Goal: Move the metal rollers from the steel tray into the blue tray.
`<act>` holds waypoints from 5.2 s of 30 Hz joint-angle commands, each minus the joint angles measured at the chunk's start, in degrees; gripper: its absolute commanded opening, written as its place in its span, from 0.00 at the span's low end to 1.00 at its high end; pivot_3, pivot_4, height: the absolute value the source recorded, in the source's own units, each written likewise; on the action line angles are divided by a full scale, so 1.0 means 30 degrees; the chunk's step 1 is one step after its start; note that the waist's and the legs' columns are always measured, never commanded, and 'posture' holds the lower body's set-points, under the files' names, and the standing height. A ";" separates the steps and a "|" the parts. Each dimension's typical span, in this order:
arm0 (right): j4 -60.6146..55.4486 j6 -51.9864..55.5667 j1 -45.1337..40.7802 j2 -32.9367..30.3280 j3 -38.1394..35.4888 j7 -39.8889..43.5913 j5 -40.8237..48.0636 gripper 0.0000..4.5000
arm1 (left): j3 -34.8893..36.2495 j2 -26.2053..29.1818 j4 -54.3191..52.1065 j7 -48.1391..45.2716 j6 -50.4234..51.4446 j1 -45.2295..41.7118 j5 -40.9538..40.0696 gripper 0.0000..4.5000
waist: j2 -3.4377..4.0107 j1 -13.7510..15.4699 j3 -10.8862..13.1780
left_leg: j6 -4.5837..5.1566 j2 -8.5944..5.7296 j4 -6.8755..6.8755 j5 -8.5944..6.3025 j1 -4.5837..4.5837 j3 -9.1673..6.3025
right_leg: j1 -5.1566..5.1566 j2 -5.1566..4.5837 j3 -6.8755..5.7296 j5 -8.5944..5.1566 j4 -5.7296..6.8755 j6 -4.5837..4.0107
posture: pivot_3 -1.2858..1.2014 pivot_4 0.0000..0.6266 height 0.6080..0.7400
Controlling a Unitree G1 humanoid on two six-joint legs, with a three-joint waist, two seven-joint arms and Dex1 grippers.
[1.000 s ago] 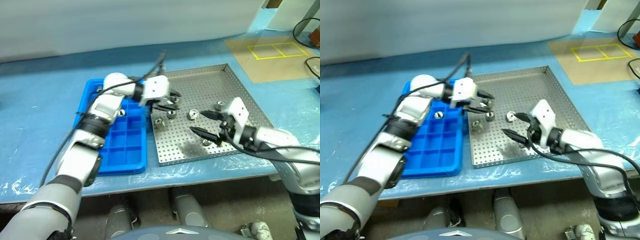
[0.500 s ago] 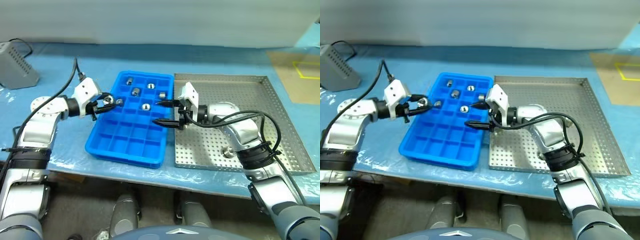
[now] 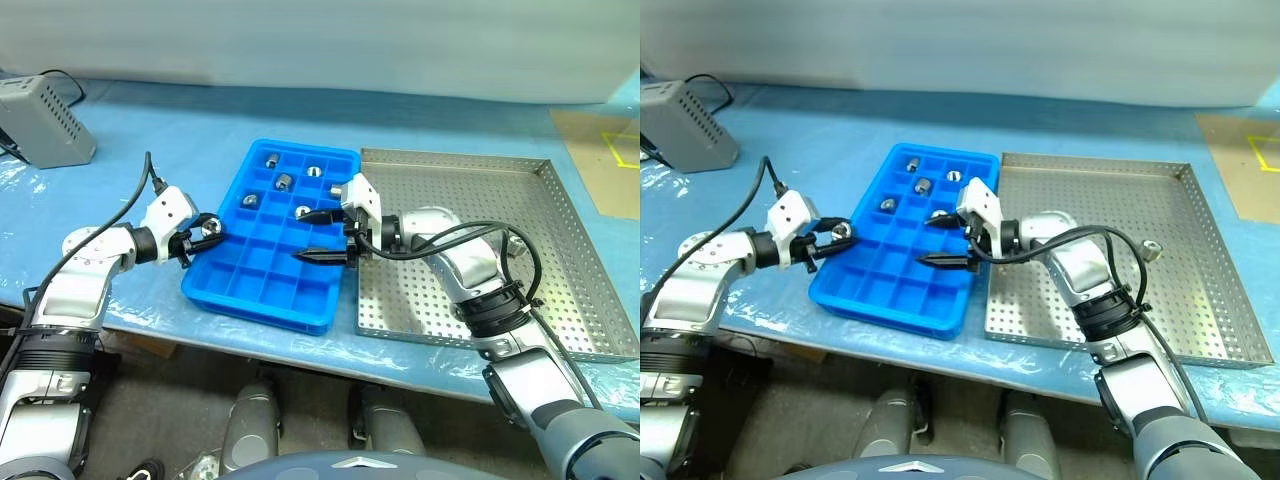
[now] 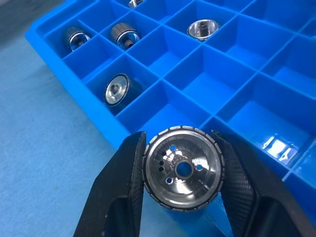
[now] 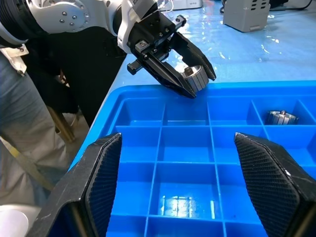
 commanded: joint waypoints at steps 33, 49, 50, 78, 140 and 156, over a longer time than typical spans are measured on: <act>-0.1167 -0.0601 0.1218 -0.0745 -0.0743 -0.1158 -0.0746 0.83 | -0.1705 0.0162 -0.2957 -0.1493 0.1895 -0.2249 -0.1085 0.89 | -0.0067 -0.0470 -0.0007 | -0.0100 0.0000 -0.0046 0.0067 0.0028 0.0001 | -0.0045 0.0024 0.0038 0.0002 0.0075 -0.0009 | 0.47 0.24 1.00; -0.3169 0.0578 0.3002 -0.2223 -0.2958 -0.2779 -0.0374 0.83 | -0.6047 -0.3617 0.1598 -0.3763 -0.0831 -0.4765 0.0255 0.89 | -0.0072 -0.0864 -0.0010 | -0.0085 -0.0005 -0.0032 0.0069 0.0005 0.0003 | -0.0050 0.0024 0.0040 0.0003 0.0065 -0.0009 | 0.41 0.24 1.00; -0.3396 0.0684 0.3251 -0.2450 -0.3141 -0.2894 -0.0396 0.83 | -0.6138 -0.3880 0.1947 -0.3793 -0.0967 -0.4939 0.0321 0.89 | -0.0072 -0.0871 -0.0010 | -0.0082 -0.0011 -0.0030 0.0068 0.0005 0.0003 | -0.0047 0.0024 0.0041 0.0003 0.0060 -0.0009 | 0.40 0.24 1.00; -0.6779 0.2563 0.5968 -0.3692 -0.4513 -0.5081 0.0338 0.83 | -0.7144 -0.6601 0.4124 -0.4950 -0.2472 -0.5940 0.1712 0.89 | -0.0062 -0.1425 -0.0021 | 0.0181 -0.0041 -0.0007 -0.0027 0.0064 0.0022 | 0.0177 0.0003 0.0033 0.0007 -0.0174 -0.0003 | 0.36 0.24 1.00; -1.4893 0.6074 2.0025 -0.5406 -1.8348 -0.7695 0.4003 0.83 | -0.8110 -1.7337 1.9196 -0.3533 -0.9847 -1.5000 0.4814 0.89 | 0.0098 -0.5536 -0.0117 | 0.0506 -0.0162 0.0062 -0.0190 -0.0141 -0.0006 | 0.0245 -0.0037 -0.0029 0.0001 -0.0655 0.0430 | 0.18 0.24 1.00; -1.5066 0.5649 2.0955 -0.5233 -1.7973 -0.8550 0.3956 0.83 | -0.7879 -1.7256 2.1835 0.0222 -1.0165 -1.5183 0.7189 0.89 | 0.0119 -0.8326 -0.0129 | 0.0773 -0.0553 0.0123 -0.0364 -0.0195 -0.0171 | 0.0485 -0.0459 -0.0257 -0.0068 -0.0843 0.0695 | 0.18 0.24 1.00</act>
